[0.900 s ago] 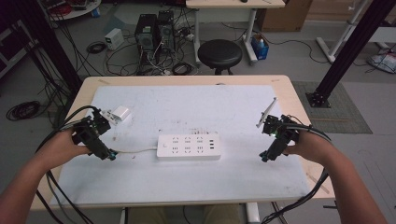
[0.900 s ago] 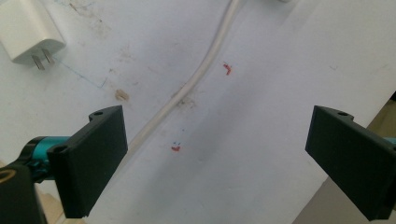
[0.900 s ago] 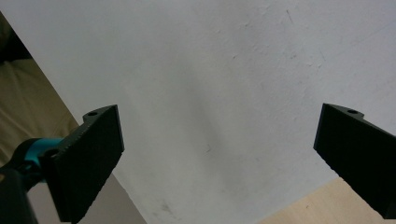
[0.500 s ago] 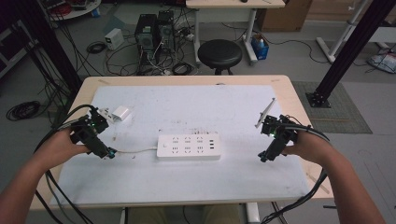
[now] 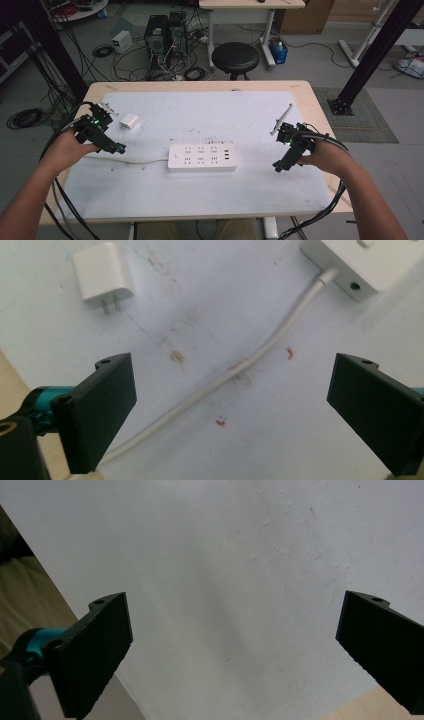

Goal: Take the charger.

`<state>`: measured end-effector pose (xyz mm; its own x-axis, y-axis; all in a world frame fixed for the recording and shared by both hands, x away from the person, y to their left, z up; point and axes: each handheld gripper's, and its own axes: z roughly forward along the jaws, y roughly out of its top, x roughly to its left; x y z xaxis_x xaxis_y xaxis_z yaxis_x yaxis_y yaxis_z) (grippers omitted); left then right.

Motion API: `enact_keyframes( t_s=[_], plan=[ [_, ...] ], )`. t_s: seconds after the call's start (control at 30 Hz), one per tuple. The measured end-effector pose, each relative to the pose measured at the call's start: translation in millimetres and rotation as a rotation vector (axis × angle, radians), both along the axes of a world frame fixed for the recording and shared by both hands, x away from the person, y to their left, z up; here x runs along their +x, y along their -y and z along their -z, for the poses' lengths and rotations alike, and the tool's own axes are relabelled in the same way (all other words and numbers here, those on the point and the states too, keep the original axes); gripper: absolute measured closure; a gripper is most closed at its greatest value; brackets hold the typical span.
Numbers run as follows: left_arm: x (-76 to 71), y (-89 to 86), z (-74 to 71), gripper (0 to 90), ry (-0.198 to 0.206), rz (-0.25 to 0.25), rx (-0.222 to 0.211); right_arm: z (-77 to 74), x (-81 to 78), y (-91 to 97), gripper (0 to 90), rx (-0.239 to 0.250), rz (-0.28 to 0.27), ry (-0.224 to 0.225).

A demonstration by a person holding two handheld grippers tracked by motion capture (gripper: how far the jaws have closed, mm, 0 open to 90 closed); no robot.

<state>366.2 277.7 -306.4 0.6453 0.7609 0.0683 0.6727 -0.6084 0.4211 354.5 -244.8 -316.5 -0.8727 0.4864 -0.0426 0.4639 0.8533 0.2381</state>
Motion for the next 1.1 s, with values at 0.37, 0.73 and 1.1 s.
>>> enact_keyframes(
  t_s=[0.37, 0.73, 1.1],
  plan=[
    [33.2, -4.8, 12.4, 5.5, 0.030, -0.089, -0.030, 1.5, 1.8, -0.8, 0.9, 0.016, 0.005, -0.007],
    [67.7, -19.8, 30.9, 5.5, 0.034, -0.153, -0.058, -0.8, 2.8, -3.4, 0.9, 0.023, 0.011, -0.002],
    [106.6, -23.9, 65.8, 5.5, 0.008, -0.228, -0.050, -0.5, 2.0, -7.9, 0.9, 0.011, 0.010, -0.013]
  ],
)
